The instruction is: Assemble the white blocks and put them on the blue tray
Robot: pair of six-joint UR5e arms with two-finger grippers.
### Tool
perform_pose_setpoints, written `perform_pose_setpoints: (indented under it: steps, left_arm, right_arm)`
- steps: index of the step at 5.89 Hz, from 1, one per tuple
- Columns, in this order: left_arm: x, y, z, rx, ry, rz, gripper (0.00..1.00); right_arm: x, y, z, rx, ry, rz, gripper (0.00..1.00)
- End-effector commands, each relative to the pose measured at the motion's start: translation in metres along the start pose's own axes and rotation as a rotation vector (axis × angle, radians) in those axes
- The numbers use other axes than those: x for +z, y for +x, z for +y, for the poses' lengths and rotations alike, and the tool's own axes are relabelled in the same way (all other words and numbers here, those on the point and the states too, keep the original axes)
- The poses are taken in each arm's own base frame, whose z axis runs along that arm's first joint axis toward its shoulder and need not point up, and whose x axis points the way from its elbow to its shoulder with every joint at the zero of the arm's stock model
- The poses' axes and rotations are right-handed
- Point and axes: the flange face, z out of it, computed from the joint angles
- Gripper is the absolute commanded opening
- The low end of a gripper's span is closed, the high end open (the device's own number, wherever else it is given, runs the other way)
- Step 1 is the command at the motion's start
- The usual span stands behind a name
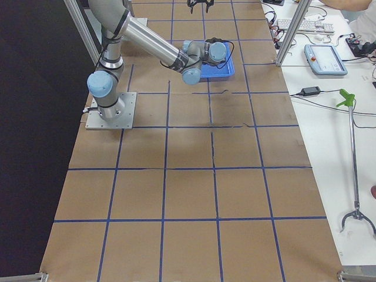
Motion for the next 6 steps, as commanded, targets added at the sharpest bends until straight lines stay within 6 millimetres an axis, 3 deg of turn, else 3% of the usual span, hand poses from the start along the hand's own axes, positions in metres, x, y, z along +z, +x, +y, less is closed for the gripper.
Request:
perform_pose_setpoints:
  steps: [1,3,5,6]
  left_arm:
    - [-0.024,0.004,0.043,-0.316,-0.008,-0.017,1.0]
    - [-0.045,0.012,0.054,-0.598,0.012,-0.031,1.0]
    - [-0.061,0.016,0.069,-0.932,0.05,-0.053,1.0]
    - [-0.066,0.014,0.068,-1.095,0.079,-0.069,1.0]
  right_arm:
    - [0.056,0.004,-0.011,-0.012,0.003,0.006,0.23]
    - [0.091,0.003,-0.014,-0.017,0.006,-0.007,0.23]
    - [0.104,0.017,-0.009,-0.001,0.006,-0.007,0.23]
    - [0.11,0.014,-0.016,0.014,0.007,-0.008,0.23]
